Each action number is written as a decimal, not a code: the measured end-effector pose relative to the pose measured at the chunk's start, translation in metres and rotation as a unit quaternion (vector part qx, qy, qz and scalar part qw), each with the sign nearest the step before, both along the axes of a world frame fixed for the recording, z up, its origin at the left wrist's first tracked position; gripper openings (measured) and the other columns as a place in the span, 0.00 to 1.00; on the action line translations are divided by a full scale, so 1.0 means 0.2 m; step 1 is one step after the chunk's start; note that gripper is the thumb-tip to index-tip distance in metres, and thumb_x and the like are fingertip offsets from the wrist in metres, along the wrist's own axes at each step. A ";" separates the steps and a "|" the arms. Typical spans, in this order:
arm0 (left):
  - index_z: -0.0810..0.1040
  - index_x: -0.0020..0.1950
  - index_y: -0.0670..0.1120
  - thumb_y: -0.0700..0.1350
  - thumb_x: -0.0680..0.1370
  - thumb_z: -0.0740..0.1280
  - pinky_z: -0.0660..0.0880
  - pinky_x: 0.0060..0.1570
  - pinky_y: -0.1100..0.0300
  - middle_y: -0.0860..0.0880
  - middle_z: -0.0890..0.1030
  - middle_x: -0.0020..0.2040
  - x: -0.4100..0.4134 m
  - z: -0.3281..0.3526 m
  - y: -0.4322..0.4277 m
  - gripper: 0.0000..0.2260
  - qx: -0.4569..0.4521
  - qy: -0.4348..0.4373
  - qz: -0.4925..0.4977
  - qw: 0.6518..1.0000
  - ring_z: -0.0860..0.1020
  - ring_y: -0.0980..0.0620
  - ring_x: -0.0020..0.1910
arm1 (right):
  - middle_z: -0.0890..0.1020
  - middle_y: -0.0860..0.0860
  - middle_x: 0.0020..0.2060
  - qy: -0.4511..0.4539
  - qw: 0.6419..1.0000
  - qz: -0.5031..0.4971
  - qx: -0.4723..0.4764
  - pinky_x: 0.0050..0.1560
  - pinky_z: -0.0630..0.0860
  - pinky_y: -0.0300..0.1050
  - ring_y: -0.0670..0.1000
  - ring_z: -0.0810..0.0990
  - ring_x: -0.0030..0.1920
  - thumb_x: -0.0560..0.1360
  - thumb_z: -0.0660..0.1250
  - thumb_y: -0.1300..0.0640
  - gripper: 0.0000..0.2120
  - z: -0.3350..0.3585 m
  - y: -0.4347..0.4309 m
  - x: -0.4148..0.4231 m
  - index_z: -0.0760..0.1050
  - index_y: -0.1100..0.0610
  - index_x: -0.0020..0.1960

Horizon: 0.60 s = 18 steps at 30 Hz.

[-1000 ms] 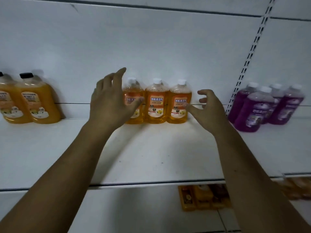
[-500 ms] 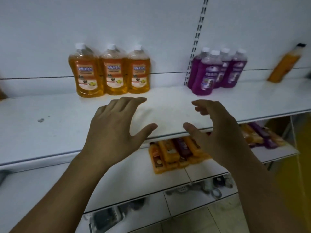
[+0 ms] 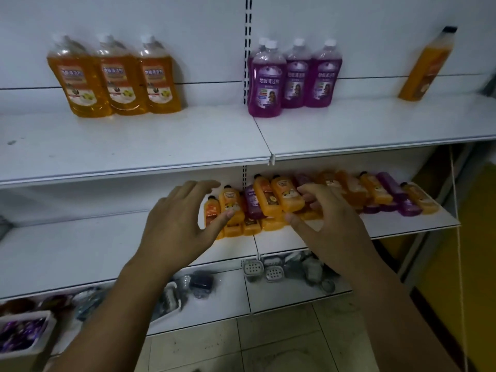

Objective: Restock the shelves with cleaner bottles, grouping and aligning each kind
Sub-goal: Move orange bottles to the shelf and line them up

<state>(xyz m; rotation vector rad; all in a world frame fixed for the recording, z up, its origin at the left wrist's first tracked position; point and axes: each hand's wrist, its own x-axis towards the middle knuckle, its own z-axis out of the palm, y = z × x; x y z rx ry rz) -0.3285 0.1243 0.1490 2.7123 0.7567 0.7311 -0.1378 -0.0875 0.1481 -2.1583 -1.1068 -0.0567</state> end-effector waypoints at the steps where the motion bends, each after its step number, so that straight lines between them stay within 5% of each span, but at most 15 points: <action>1: 0.71 0.72 0.61 0.70 0.78 0.64 0.79 0.54 0.49 0.57 0.79 0.65 0.02 -0.04 -0.01 0.26 -0.007 0.008 0.006 1.000 0.79 0.52 0.61 | 0.76 0.41 0.60 0.008 1.000 0.003 -0.005 0.56 0.78 0.49 0.45 0.76 0.58 0.77 0.72 0.39 0.24 -0.03 0.00 0.03 0.71 0.43 0.70; 11: 0.74 0.71 0.57 0.72 0.77 0.59 0.78 0.50 0.51 0.53 0.81 0.62 0.32 -0.43 0.20 0.29 -0.047 0.093 0.030 0.994 0.81 0.49 0.58 | 0.78 0.46 0.62 0.073 0.995 0.006 -0.061 0.57 0.80 0.52 0.49 0.78 0.60 0.76 0.73 0.40 0.26 -0.35 0.29 0.39 0.71 0.44 0.70; 18: 0.71 0.73 0.56 0.69 0.77 0.67 0.80 0.54 0.48 0.48 0.80 0.66 0.61 -0.83 0.43 0.29 -0.167 0.178 0.048 0.969 0.81 0.44 0.60 | 0.80 0.50 0.60 0.196 0.975 -0.050 -0.097 0.59 0.79 0.54 0.52 0.80 0.59 0.76 0.74 0.42 0.23 -0.69 0.55 0.63 0.74 0.49 0.66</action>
